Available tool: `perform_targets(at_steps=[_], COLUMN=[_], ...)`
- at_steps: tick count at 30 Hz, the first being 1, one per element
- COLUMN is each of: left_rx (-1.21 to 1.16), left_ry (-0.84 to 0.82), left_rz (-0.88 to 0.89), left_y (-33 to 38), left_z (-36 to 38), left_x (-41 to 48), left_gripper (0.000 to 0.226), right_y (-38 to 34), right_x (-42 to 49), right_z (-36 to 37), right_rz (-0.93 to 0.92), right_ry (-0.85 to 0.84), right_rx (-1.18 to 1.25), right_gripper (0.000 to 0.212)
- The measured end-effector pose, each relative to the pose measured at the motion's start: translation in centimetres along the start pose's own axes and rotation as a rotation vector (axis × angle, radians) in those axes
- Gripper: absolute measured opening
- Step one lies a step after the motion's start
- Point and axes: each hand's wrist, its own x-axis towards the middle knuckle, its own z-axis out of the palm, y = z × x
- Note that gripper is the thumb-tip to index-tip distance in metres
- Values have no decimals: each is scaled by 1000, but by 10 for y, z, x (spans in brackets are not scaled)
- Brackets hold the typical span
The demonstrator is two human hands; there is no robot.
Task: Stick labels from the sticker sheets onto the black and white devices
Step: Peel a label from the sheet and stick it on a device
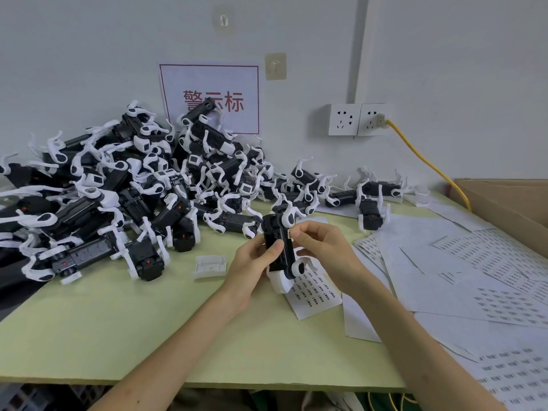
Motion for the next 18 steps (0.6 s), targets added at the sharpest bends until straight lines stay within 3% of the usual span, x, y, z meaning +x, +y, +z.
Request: perform_targets(at_steps=[18], left_rx=[52], left_ry=[-24], left_rz=[78], left_y=[1], left_z=[0], left_x=[-3], left_gripper=[26], right_y=[1], right_x=[-1], right_z=[2], right_rz=[-63], right_ry=[74], right_rx=[-115], right_gripper=[12])
